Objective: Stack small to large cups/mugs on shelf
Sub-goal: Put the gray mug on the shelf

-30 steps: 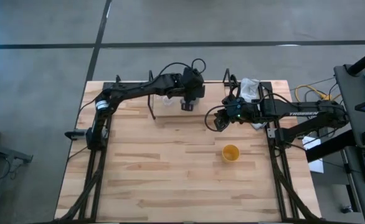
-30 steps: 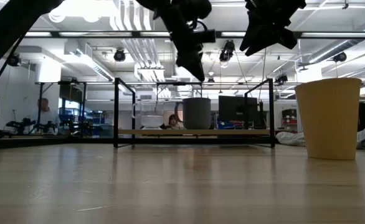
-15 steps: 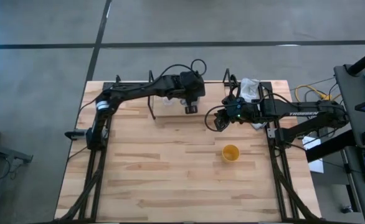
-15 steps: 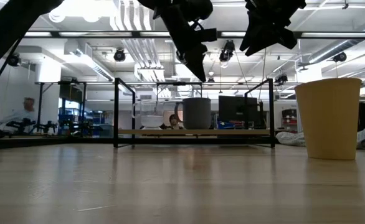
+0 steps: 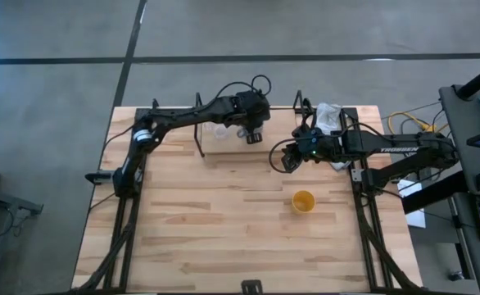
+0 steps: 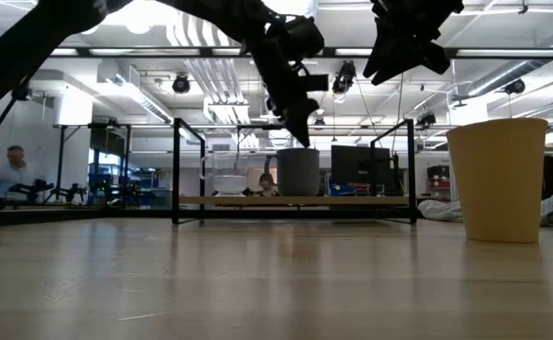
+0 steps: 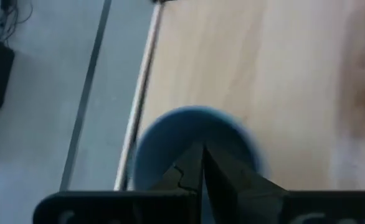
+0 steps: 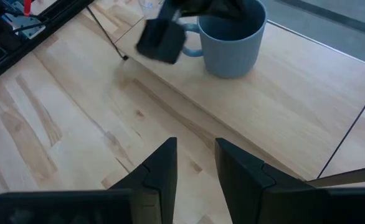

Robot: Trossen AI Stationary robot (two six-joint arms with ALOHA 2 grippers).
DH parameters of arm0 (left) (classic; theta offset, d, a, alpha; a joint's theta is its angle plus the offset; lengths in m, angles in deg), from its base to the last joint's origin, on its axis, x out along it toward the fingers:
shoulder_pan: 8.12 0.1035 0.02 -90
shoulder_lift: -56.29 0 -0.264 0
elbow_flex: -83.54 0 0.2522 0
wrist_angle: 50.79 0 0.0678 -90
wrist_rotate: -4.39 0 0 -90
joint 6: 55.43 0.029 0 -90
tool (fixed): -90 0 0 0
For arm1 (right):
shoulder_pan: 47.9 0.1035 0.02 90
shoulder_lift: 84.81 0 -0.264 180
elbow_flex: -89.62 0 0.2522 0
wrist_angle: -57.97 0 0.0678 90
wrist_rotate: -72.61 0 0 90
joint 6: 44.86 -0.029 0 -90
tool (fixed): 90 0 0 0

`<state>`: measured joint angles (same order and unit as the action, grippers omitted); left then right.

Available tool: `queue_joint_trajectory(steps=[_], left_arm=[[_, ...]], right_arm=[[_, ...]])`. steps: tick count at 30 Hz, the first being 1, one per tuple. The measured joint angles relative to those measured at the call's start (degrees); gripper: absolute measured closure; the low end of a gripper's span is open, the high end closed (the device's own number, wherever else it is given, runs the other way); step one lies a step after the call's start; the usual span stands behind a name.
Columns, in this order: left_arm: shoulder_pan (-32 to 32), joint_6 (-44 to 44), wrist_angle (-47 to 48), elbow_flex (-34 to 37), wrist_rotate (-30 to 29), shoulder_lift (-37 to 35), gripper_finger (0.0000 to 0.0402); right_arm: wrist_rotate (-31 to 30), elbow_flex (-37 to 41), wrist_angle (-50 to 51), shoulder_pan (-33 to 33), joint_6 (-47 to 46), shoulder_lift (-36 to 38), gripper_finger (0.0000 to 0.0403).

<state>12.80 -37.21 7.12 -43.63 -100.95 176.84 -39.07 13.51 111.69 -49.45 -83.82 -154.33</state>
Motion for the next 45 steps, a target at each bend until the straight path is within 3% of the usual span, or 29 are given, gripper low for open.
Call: queue_joint_trajectory(steps=[15, 45], left_arm=[[3.1, -4.5, -0.2, 0.0, 7.4, 0.3, 0.0402], [1.6, -5.8, 0.1, 0.0, 14.6, 2.0, 0.0401]], right_arm=[[0.0, 0.5, 0.0, 0.0, 0.2, 0.0, 0.03], [-0.5, 0.5, 0.0, 0.0, 0.2, 0.0, 0.03]])
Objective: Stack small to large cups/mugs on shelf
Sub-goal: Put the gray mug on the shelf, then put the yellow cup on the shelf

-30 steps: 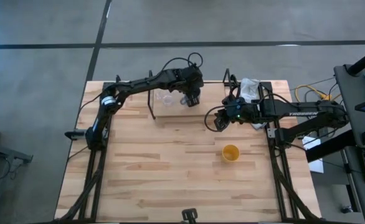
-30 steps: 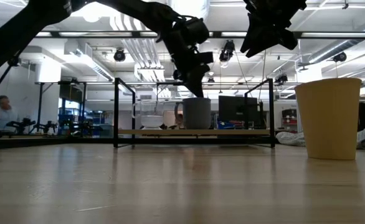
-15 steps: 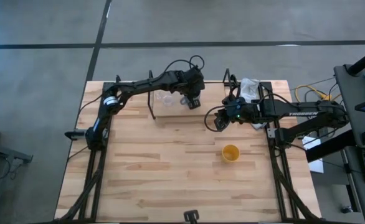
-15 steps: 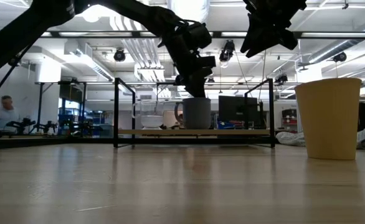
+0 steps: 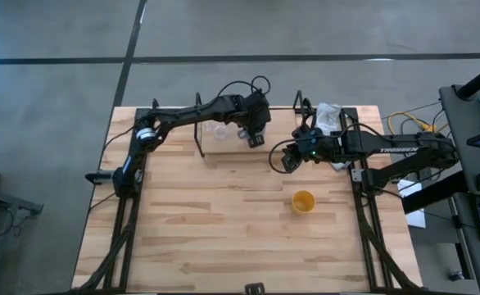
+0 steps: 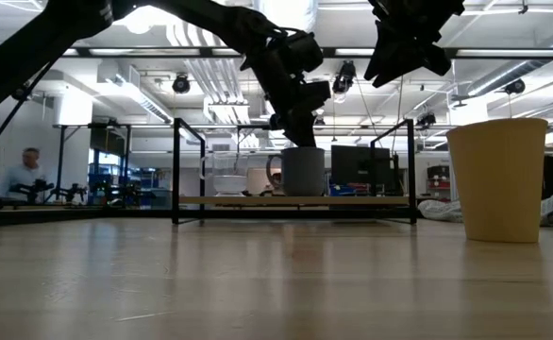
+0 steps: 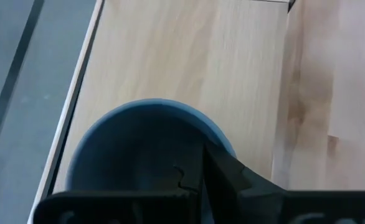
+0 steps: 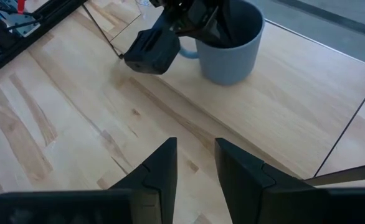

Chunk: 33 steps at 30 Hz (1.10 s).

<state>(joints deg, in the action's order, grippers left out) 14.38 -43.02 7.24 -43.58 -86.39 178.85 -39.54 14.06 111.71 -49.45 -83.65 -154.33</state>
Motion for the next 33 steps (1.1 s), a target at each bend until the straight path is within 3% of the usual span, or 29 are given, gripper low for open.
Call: queue_joint_trajectory(steps=[14, 33], left_arm=[[-0.3, 4.7, 3.7, 0.0, -1.5, -1.5, 0.0401], [-2.2, 4.4, 7.7, -1.5, -3.0, -9.4, 0.0401]], right_arm=[[0.0, 0.0, 0.0, 0.0, 0.2, 0.0, 0.0301], [-0.2, 0.0, 0.1, 0.0, 0.4, 0.0, 0.03]])
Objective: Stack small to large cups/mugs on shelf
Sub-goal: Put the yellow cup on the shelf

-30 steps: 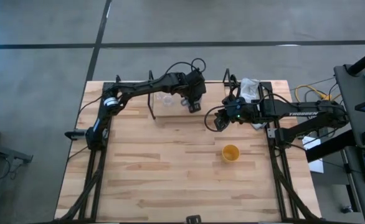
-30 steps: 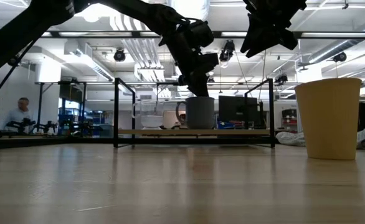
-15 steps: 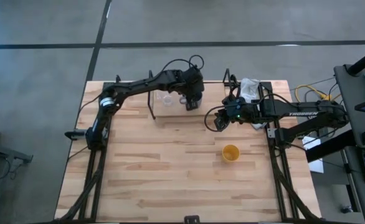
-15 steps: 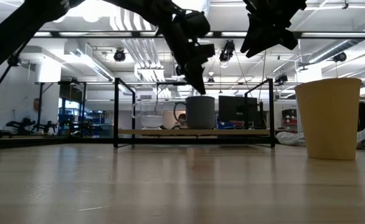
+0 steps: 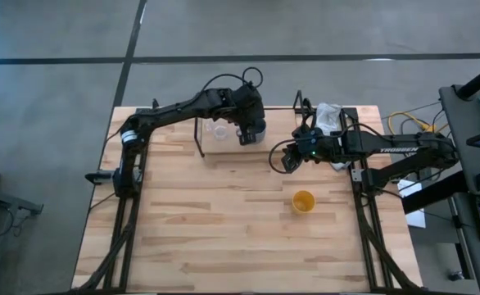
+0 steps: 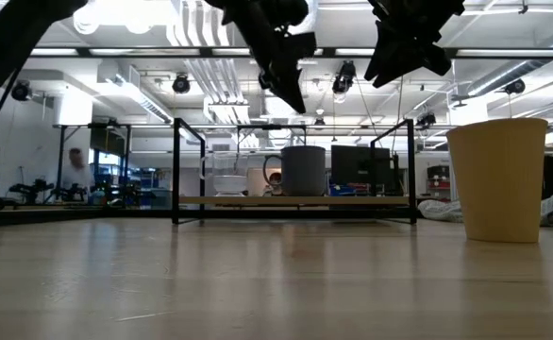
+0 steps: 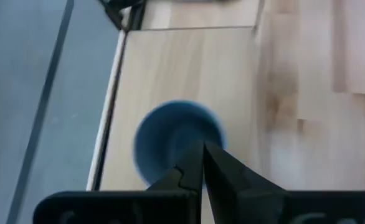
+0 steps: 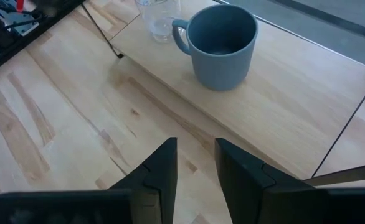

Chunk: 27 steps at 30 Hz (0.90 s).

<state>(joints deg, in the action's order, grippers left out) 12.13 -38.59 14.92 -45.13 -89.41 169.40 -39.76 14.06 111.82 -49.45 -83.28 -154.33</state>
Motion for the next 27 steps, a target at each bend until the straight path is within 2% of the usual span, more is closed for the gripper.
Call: queue_joint_trajectory(steps=[6, 8, 13, 15, 17, 19, 22, 25, 27], left_arm=[[-3.8, 0.0, 0.0, 0.1, 0.5, -1.5, 0.0401], [-4.9, 0.0, 0.2, 0.0, 0.5, -1.6, 0.0401], [-6.8, 0.0, 0.1, -0.7, -0.2, -2.1, 0.0402], [-7.4, 0.0, 0.1, -0.7, -1.0, -2.4, 0.0402], [-7.6, 0.0, 0.2, -0.7, -1.1, -2.9, 0.0402], [-7.8, 0.0, 0.7, -0.6, -1.7, -3.6, 0.0402], [-7.9, 0.0, 1.3, -0.6, -6.2, -5.0, 0.0398], [-7.8, 0.1, 1.1, -0.5, -12.1, -6.0, 0.0382], [-7.7, 0.0, 1.2, -0.5, -13.9, -6.4, 0.0366]], right_arm=[[0.0, 0.0, 0.0, 0.0, 0.8, 0.0, 0.03], [2.5, -0.3, 0.1, 0.0, 2.9, 0.0, 0.03], [17.8, -0.8, 0.8, 0.2, 5.3, 0.0, 0.03], [25.3, -1.0, 3.1, 0.5, 5.3, 0.0, 0.03], [30.0, -1.5, 7.5, 1.5, 4.6, 0.0, 0.03], [31.2, -2.0, 14.3, 3.3, 3.9, 0.0, 0.03], [31.4, -2.6, 23.7, 6.2, 2.3, 0.1, 0.03], [31.3, -2.6, 26.3, 8.5, -0.3, 0.1, 0.03], [31.3, -2.6, 25.7, 9.4, -1.8, 0.1, 0.03]])
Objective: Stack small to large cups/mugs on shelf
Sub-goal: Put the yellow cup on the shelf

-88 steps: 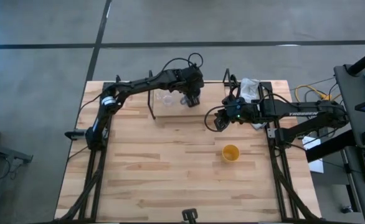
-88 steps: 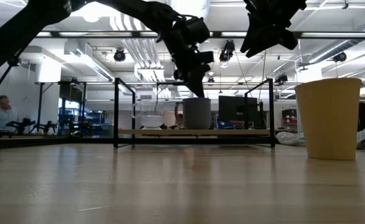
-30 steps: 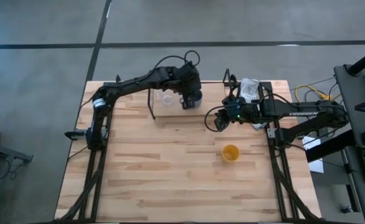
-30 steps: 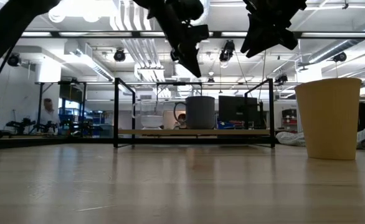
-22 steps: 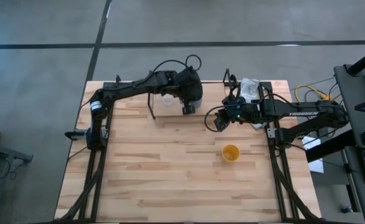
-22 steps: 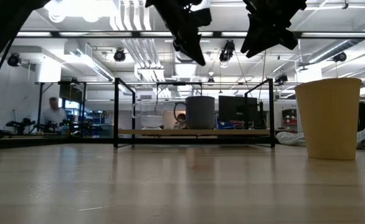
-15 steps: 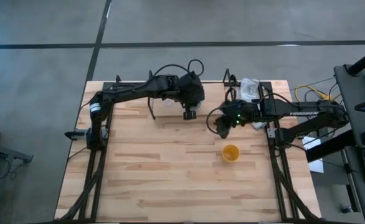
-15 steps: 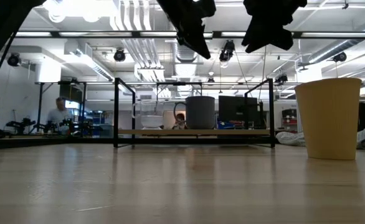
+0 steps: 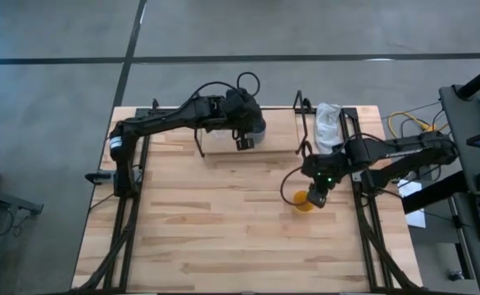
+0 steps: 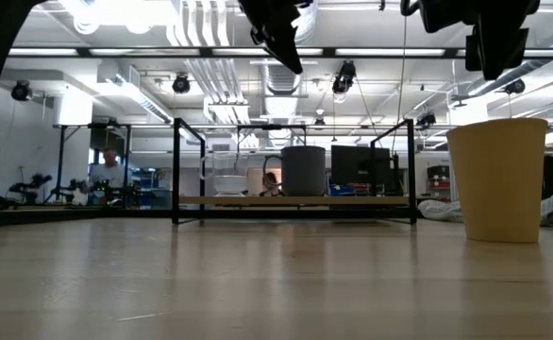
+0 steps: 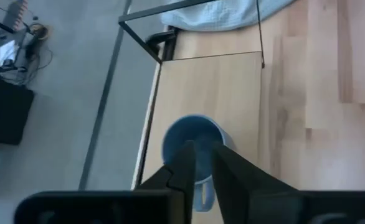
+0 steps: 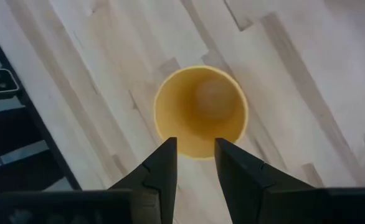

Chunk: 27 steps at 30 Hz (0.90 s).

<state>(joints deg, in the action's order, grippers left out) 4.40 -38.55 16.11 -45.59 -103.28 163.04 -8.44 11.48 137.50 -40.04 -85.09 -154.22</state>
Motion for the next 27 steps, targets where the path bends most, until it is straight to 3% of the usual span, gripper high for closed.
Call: queue_joint_trajectory(steps=[10, 27], left_arm=[[-1.3, -0.1, 0.0, 0.1, -0.8, -1.6, 0.0307], [-2.1, -0.2, -0.1, 0.2, -1.0, -4.8, 0.0304]], right_arm=[[-6.8, 1.6, 0.1, 1.4, -4.0, -2.0, 0.03], [-7.1, 3.4, 0.5, 1.4, -6.5, -8.3, 0.03]])
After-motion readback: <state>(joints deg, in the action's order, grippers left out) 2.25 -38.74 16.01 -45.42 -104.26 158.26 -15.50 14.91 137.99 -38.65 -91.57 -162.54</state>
